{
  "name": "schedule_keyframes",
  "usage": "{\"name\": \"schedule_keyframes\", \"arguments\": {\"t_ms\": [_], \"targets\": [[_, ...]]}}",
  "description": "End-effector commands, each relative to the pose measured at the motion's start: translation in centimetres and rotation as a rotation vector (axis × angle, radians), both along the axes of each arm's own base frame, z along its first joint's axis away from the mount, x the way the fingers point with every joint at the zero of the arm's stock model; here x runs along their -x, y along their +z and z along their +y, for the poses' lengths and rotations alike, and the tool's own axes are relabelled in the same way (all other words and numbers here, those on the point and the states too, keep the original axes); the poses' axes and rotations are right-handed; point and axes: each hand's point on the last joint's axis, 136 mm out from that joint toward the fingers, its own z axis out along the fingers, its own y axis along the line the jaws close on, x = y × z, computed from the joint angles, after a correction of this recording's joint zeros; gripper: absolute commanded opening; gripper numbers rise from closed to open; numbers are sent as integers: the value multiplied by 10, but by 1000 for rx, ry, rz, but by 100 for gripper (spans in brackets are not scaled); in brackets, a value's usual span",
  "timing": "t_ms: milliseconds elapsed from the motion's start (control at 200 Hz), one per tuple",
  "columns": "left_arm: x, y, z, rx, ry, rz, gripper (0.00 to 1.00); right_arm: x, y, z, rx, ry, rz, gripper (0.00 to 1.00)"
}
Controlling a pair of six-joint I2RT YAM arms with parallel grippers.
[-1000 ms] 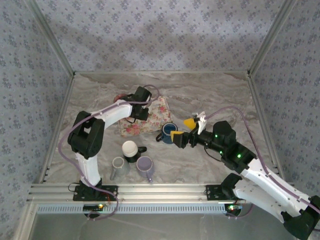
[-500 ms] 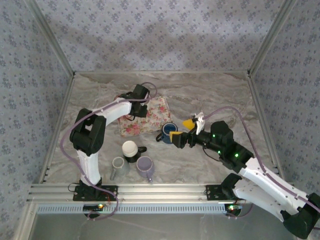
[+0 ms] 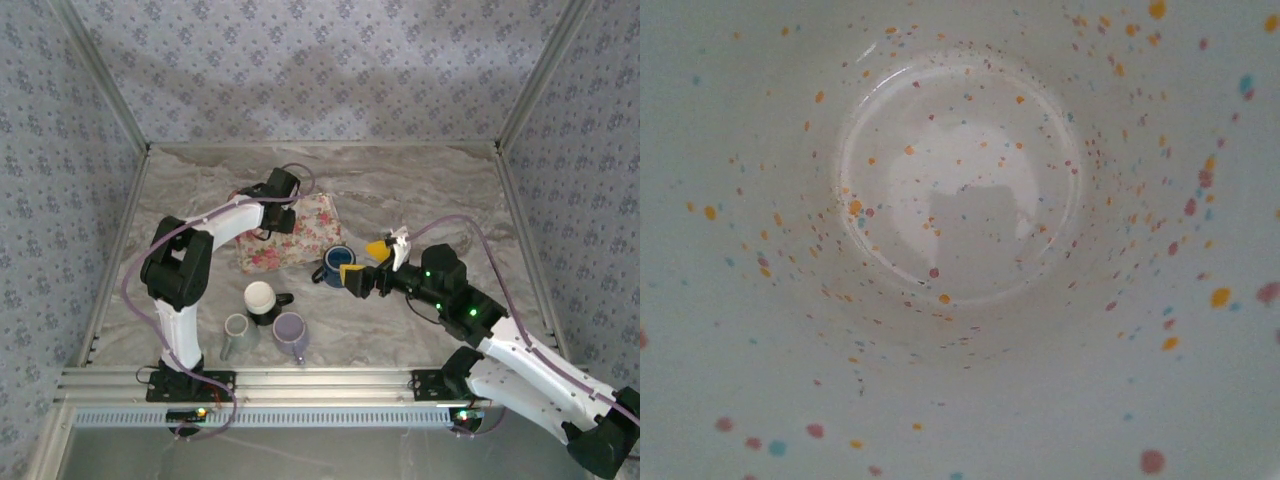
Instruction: Turn the mug right side up
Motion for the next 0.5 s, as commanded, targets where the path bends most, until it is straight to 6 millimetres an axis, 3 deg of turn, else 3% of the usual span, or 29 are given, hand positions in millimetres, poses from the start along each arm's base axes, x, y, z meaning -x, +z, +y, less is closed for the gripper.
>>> {"name": "schedule_keyframes", "arguments": {"t_ms": [0,495], "targets": [[-7,33,1,19,20,-94,40,1,10,-2,-16,-9,-17,100],[22,86,-4,131,22,-135,45,-2,17,-21,66,-92,-6,100]]}}
